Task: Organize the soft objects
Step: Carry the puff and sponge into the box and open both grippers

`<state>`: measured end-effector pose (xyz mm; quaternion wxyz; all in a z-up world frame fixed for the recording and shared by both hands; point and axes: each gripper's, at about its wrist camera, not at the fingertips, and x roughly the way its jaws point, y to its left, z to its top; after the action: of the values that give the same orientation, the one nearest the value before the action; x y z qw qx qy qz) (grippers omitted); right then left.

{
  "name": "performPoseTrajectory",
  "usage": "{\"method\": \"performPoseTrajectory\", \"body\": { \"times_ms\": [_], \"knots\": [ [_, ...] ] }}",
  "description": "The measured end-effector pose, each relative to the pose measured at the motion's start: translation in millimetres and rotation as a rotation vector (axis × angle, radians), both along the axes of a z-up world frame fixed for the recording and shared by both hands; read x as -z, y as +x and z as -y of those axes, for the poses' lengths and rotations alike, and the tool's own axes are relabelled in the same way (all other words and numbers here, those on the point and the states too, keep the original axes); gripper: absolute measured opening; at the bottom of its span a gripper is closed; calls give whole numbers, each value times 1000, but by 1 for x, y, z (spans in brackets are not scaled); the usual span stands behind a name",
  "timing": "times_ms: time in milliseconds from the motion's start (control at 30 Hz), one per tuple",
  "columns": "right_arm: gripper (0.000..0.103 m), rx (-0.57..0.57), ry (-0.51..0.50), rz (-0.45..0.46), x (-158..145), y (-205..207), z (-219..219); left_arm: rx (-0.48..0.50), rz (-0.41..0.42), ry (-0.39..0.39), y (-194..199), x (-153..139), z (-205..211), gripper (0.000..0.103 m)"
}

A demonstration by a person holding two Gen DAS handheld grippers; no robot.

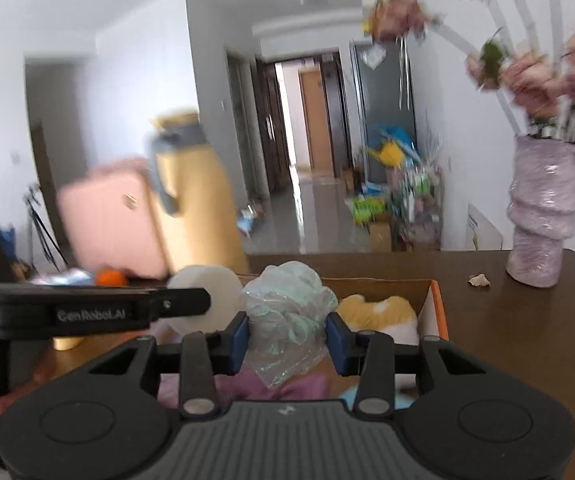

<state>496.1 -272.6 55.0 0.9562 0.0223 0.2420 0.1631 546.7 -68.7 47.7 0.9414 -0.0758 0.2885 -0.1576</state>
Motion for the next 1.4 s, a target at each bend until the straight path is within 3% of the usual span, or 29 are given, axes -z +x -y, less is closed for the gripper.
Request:
{"method": "performPoseTrajectory", "body": {
  "times_ms": [133, 267, 367, 433, 533, 767, 1067, 1233, 1400],
  "knots": [
    [41, -65, -187, -47, 20, 71, -33, 6, -72, 39, 65, 17, 13, 28],
    [42, -99, -232, -176, 46, 124, -56, -8, -149, 105, 110, 45, 24, 29],
    [47, -108, -228, -287, 69, 154, -63, -23, -223, 88, 125, 62, 21, 40],
    [50, -124, -213, -360, 76, 165, -64, -36, -228, 71, 126, 65, 15, 49],
    [65, -123, -231, -363, 74, 163, -64, -19, -227, 70, 121, 61, 6, 61],
    [74, -109, -233, -311, 38, 136, -50, -50, -155, 70, 81, 8, -16, 66],
    [83, -33, -234, -153, -71, 46, -4, -73, 25, 118, -30, -89, -50, 78],
    [87, 6, -241, -79, -110, -22, 25, -112, 90, 160, -91, -107, -70, 78],
    [87, 9, -204, -66, -121, -62, 31, -134, 111, 158, -130, -118, -78, 78]
  ]
}}
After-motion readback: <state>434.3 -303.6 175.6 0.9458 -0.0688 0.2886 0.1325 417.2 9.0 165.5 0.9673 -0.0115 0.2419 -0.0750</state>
